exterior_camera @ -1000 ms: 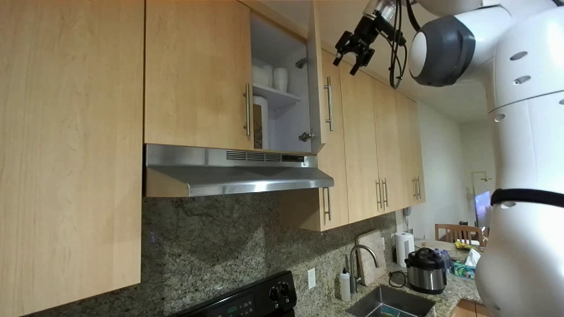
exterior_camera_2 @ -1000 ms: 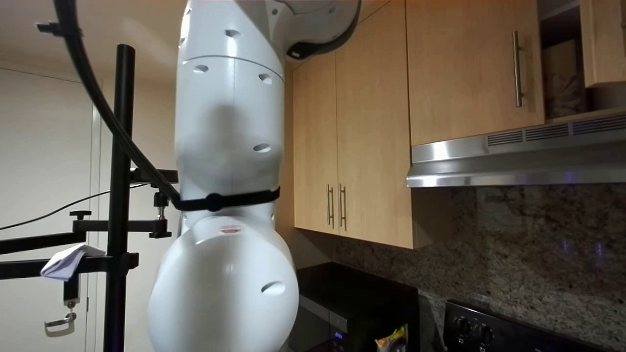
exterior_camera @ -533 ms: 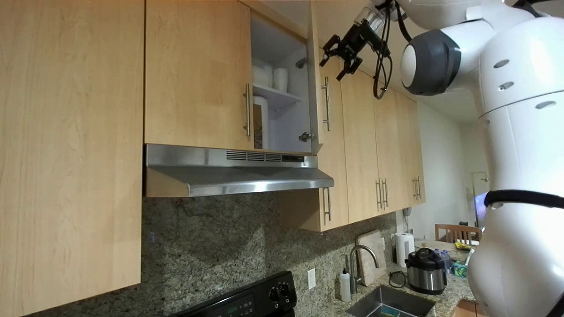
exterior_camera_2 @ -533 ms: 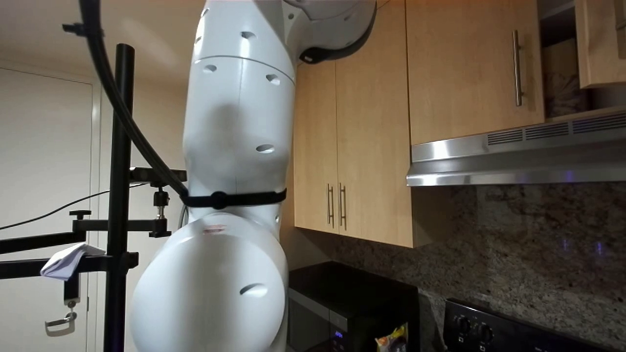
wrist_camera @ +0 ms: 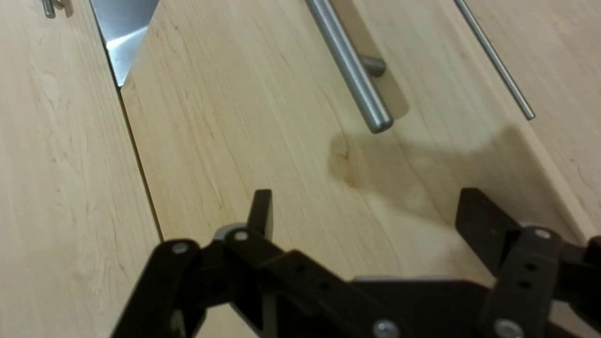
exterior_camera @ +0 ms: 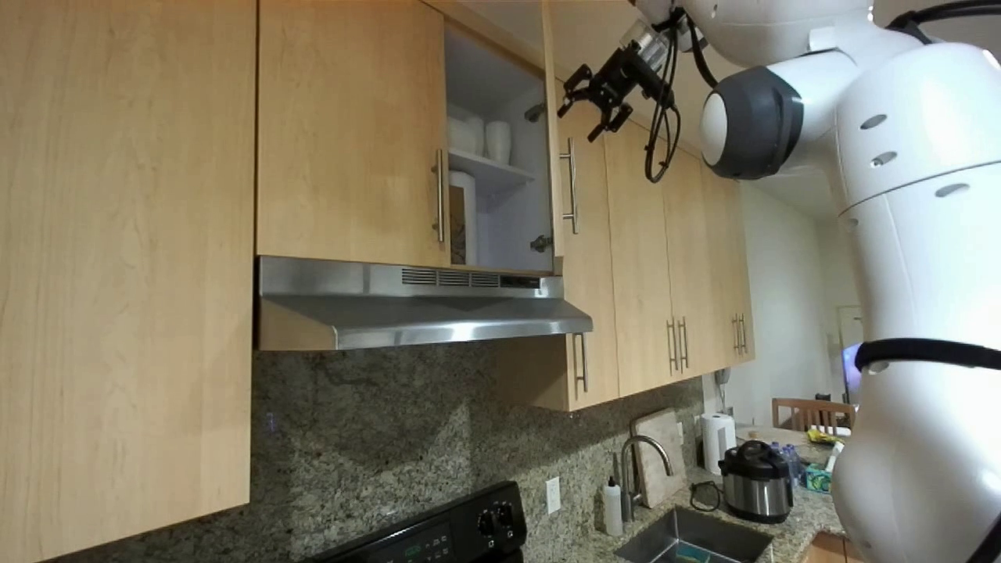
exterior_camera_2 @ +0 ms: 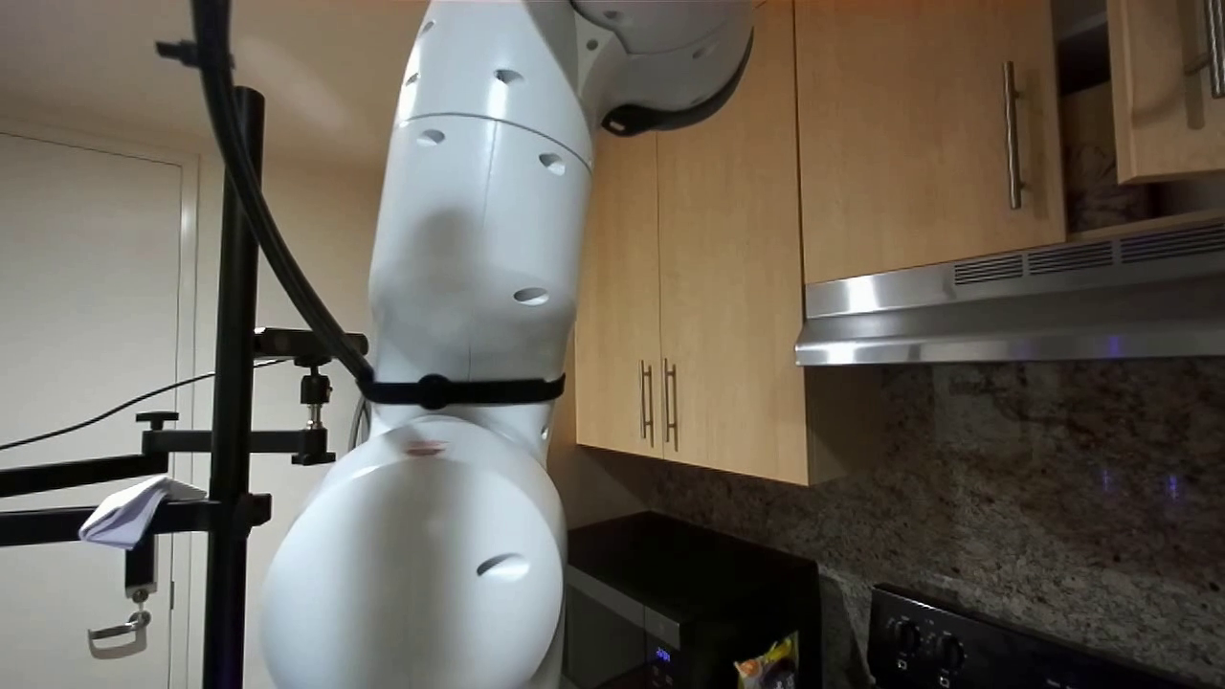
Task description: Close the right cabinet door
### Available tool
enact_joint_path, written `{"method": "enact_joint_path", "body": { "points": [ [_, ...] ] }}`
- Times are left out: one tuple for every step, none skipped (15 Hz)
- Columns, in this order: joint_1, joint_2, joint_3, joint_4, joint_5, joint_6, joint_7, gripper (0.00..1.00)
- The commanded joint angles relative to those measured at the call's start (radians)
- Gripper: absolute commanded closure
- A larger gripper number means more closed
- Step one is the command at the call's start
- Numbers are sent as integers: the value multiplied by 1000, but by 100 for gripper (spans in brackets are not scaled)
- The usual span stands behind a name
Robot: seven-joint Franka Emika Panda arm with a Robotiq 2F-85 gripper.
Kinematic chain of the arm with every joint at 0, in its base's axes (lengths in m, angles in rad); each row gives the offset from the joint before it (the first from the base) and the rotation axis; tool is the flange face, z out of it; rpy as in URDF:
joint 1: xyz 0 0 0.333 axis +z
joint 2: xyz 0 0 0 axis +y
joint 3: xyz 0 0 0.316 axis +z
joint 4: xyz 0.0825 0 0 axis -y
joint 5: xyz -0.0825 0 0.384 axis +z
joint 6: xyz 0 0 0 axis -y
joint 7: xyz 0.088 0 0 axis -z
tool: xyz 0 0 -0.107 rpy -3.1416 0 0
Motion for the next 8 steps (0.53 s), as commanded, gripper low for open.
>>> {"method": "enact_joint_path", "body": {
  "points": [
    [11,21,3,-2,-19,-12,18,0],
    [13,20,3,-12,-23,-27,10,0],
    [15,22,2,-16,-27,-42,7,0],
    [18,23,2,-22,-34,-57,2,0],
    [20,25,2,-24,-40,-74,0,0],
    [25,26,4,-26,-48,-89,-1,0],
    [30,26,5,-27,-54,-107,-2,0],
    [36,26,6,-27,-60,-122,-4,0]
  ]
}}
